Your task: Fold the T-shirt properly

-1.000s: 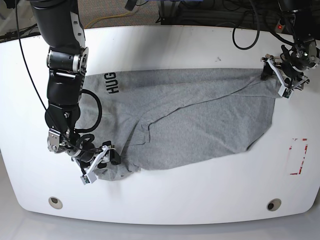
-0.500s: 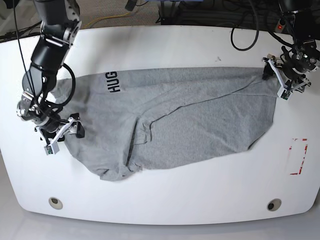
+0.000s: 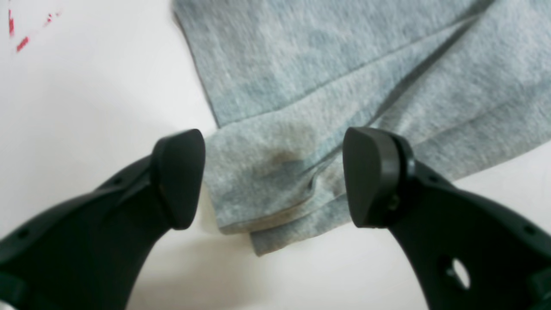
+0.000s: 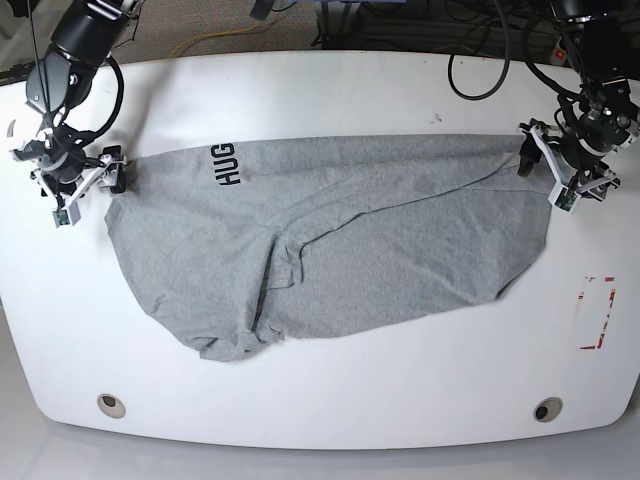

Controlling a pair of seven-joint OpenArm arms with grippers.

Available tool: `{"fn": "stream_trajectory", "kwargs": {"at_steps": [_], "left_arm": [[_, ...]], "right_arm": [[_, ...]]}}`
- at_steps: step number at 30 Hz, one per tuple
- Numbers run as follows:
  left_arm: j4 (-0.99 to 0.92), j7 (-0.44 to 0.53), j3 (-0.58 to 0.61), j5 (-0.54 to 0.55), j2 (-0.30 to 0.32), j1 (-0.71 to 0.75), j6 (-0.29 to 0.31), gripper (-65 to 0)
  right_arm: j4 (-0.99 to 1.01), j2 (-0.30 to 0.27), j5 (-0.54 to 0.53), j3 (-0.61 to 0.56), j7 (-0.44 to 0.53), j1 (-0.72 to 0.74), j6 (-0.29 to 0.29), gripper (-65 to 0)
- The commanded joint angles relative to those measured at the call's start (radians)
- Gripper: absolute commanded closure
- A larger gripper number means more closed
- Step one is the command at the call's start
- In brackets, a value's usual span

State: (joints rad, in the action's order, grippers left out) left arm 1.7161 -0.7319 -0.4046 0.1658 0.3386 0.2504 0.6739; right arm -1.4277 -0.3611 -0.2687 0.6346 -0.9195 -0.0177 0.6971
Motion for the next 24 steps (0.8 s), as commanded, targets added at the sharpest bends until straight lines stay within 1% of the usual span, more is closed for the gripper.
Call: {"fn": "stream_trajectory", "kwargs": {"at_steps": [1,4,7,11,12,14,15,16,17,19,21,24], "left_arm": [[0.015,0.016,-0.007,0.005,0.017,-0.007,-0.007,-47.2],[-0.018,0.016,-0.007,0.004,0.017,-0.006,-0.007,-47.6],[-0.078,0.018,-0.007,0.004,0.017,-0.006,-0.007,-50.3],[-0.123,0.022,-0.007,0.004,0.017,-0.006,-0.007,-50.0],[-0.124,0.022,-0.007,0.002,0.017,-0.006,-0.007,-49.9],[-0.126,0.022,-0.007,-0.001,0.017,-0.006,-0.009,-49.6],[-0.126,0.022,-0.007,-0.001,0.017,-0.006,-0.009,-47.9],[-0.126,0.021,-0.007,-0.001,0.017,-0.006,-0.009,-44.9],[-0.126,0.016,-0.007,-0.001,0.017,-0.006,-0.009,-40.3],[-0.123,0.016,-0.007,-0.001,0.018,-0.001,-0.007,-34.2],[-0.121,0.01,-0.007,-0.001,0.021,0.002,-0.003,-32.4],[-0.113,-0.025,-0.007,-0.001,0.026,0.027,-0.001,-32.1]], "right_arm": [[-0.02,-0.026,-0.019,0.021,0.023,-0.008,0.001,-48.0],[-0.018,-0.023,-0.019,0.015,0.023,-0.015,0.001,-48.0],[-0.018,0.004,-0.019,0.014,0.023,-0.014,0.001,-48.0],[-0.015,0.026,-0.019,0.012,0.023,-0.012,0.001,-47.7],[-0.009,0.038,-0.017,0.012,0.023,-0.012,0.001,-46.5],[0.009,0.052,-0.019,0.011,0.023,-0.011,0.001,-39.5],[0.012,0.053,-0.019,0.011,0.024,-0.005,0.001,-34.7],[0.014,0.056,-0.019,0.011,0.024,0.0,0.001,-28.9],[0.014,0.058,-0.019,0.011,0.024,-0.001,0.001,-21.2],[0.011,0.058,-0.019,0.011,0.024,-0.003,0.001,-11.1],[0.008,0.058,-0.019,0.012,0.023,-0.005,0.001,-8.7],[0.005,0.056,-0.019,0.02,0.014,-0.028,0.001,-8.7]]}}
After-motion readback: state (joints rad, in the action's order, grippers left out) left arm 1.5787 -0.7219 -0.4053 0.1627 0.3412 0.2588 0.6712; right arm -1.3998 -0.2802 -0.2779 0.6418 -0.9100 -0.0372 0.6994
